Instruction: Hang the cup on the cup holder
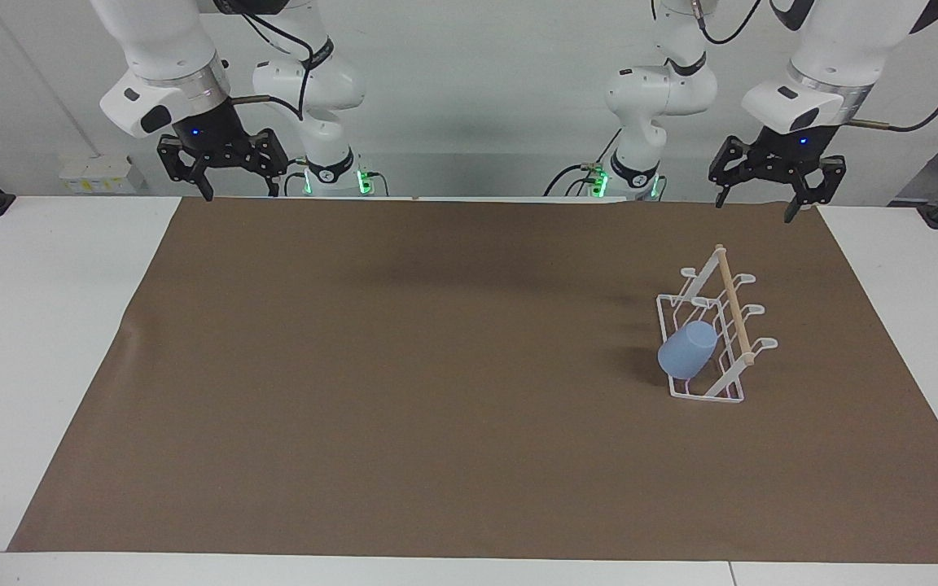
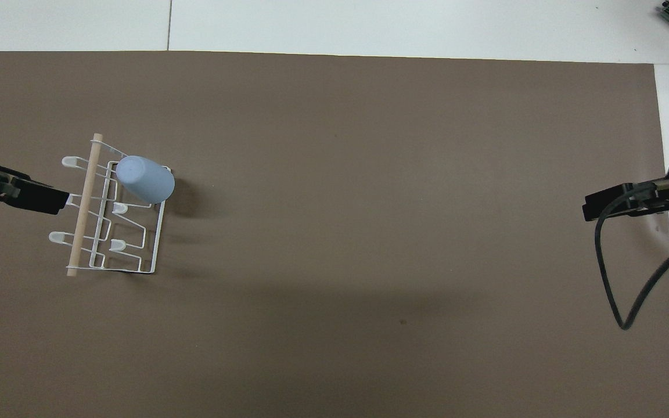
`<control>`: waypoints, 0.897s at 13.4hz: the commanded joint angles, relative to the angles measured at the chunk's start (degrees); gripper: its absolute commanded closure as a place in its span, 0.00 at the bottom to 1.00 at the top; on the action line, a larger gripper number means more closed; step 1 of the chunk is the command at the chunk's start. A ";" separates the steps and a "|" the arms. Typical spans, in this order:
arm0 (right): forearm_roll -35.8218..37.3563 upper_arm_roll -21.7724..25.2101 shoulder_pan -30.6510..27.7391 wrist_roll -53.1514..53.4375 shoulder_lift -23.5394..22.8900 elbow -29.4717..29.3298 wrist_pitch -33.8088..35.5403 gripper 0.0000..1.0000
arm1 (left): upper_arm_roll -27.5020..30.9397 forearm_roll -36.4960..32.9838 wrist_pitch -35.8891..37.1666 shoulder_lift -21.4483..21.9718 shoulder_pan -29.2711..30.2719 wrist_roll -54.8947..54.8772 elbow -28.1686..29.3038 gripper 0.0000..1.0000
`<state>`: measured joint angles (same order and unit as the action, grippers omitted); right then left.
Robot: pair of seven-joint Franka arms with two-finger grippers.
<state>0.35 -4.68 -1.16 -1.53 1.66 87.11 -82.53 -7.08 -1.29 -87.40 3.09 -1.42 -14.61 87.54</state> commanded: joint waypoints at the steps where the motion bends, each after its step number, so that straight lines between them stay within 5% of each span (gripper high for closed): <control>1: -0.09 -0.42 -0.77 0.92 1.59 1.83 -0.09 0.00 | -0.56 1.38 2.41 1.47 3.78 0.46 -1.41 0.00; 8: -0.09 -0.42 -0.77 0.57 1.59 1.83 0.52 0.00 | -0.92 1.38 3.81 3.94 3.61 0.29 1.58 0.00; 12: -0.09 -0.25 -1.12 0.83 1.50 1.74 0.08 0.00 | 9.97 1.03 -1.00 3.42 -7.01 0.81 2.64 0.00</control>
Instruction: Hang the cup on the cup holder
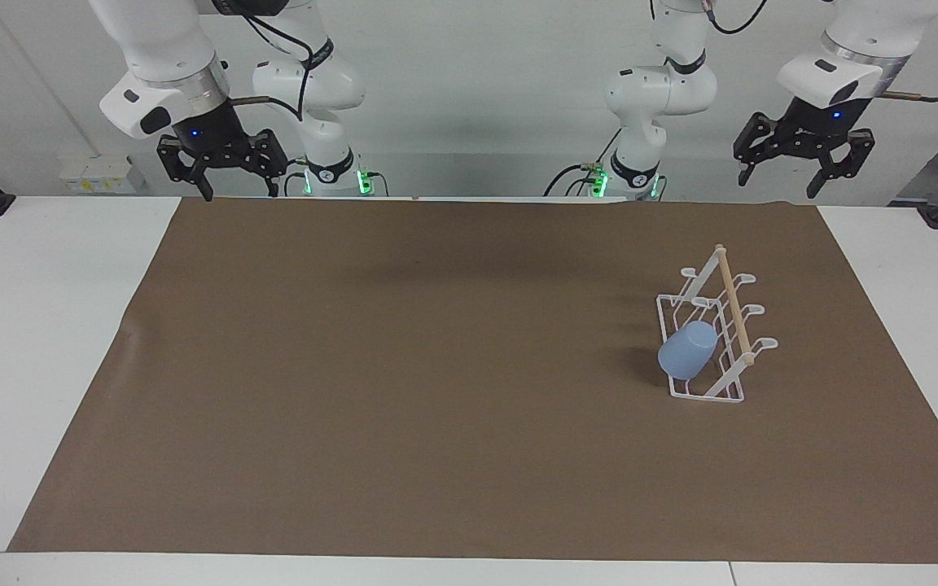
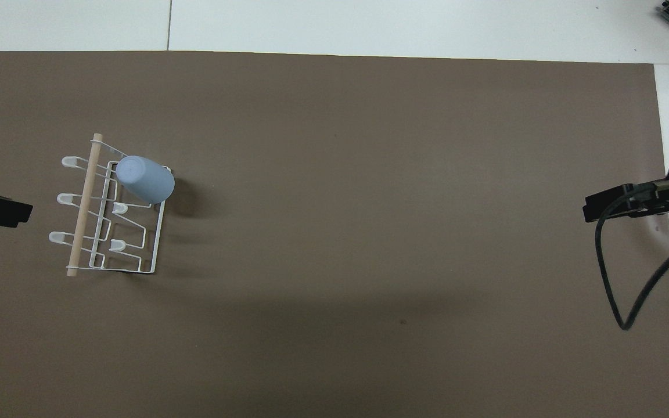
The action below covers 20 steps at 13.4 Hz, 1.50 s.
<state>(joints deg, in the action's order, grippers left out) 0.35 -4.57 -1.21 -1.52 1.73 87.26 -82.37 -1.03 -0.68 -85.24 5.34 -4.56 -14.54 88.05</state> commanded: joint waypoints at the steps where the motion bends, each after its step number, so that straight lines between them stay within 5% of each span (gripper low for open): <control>1: -0.09 -0.35 -1.33 0.81 1.44 1.60 -0.16 0.00 | 4.19 0.41 -3.09 0.38 -3.36 0.66 1.69 0.00; 6: -0.18 -0.35 -1.33 0.99 1.44 1.60 -0.25 0.00 | 1.65 2.96 -0.98 -5.25 1.30 0.48 -3.76 0.00; 20: -0.09 -0.44 -1.25 6.44 1.44 1.60 -0.42 0.00 | 5.25 2.35 -1.16 -1.83 0.17 1.95 0.02 0.00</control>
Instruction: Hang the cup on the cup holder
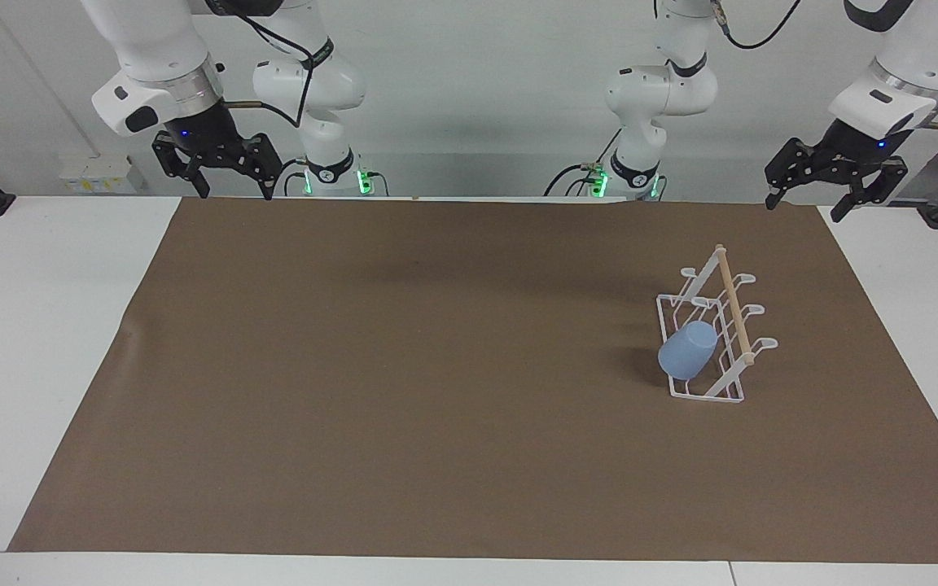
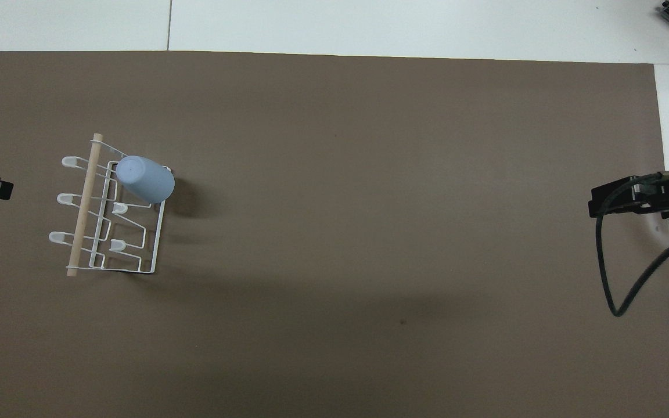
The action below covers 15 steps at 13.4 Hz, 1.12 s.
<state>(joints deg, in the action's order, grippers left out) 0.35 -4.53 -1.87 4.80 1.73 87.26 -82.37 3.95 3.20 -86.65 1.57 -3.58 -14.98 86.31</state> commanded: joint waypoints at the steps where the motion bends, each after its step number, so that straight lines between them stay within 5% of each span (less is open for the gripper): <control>1: -0.09 -0.48 -0.59 0.04 1.43 1.59 -0.68 0.00 | 0.27 -1.97 0.34 2.12 -2.12 7.80 1.76 0.00; 15: -0.09 -0.39 -0.68 -4.53 1.43 1.60 -0.25 0.00 | -0.17 -2.67 2.27 3.80 -2.48 9.97 2.81 0.00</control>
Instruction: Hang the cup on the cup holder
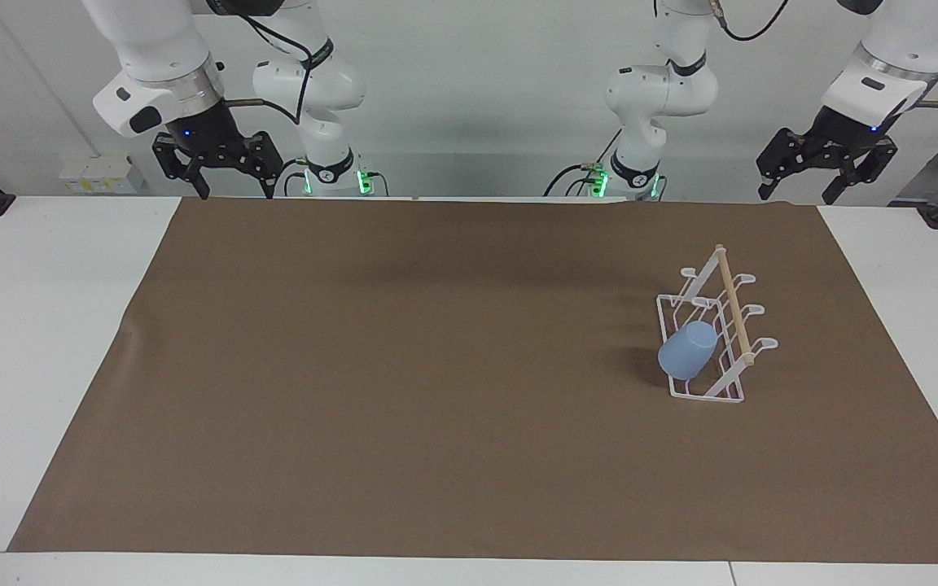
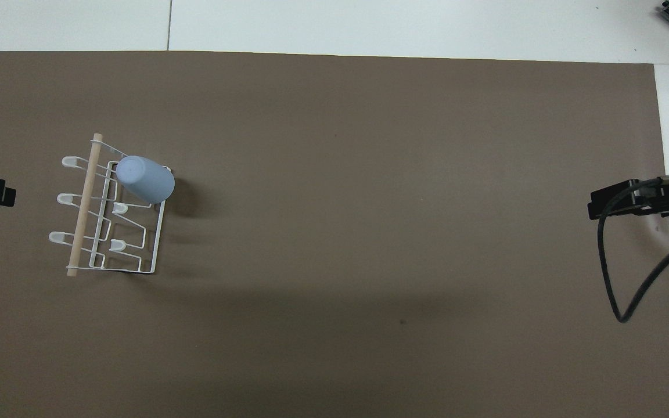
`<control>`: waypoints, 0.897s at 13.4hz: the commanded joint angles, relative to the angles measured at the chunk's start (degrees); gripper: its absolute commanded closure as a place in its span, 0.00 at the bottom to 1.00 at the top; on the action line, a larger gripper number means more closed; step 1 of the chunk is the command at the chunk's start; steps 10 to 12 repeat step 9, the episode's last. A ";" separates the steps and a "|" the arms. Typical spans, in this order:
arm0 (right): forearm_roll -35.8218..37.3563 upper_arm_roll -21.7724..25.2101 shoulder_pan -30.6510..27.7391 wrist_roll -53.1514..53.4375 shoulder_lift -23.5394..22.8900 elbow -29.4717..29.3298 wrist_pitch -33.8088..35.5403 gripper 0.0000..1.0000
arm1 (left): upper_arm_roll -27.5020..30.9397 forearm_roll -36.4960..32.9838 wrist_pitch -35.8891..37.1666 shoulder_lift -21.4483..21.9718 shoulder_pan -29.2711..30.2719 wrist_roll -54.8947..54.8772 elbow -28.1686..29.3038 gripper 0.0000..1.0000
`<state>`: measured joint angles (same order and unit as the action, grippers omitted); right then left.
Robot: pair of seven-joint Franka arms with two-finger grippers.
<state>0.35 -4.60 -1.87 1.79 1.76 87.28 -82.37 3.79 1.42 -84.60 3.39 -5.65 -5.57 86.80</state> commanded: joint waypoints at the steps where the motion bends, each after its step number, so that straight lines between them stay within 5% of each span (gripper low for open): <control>1: -0.18 -0.32 -0.68 -1.53 1.40 1.58 -0.24 0.00 | -0.18 -0.89 0.23 1.97 -0.59 0.56 2.32 0.00; 12: -0.09 -0.32 -0.68 -1.53 1.40 1.66 -0.16 0.00 | -0.62 -0.54 0.22 1.97 -0.85 0.74 2.32 0.00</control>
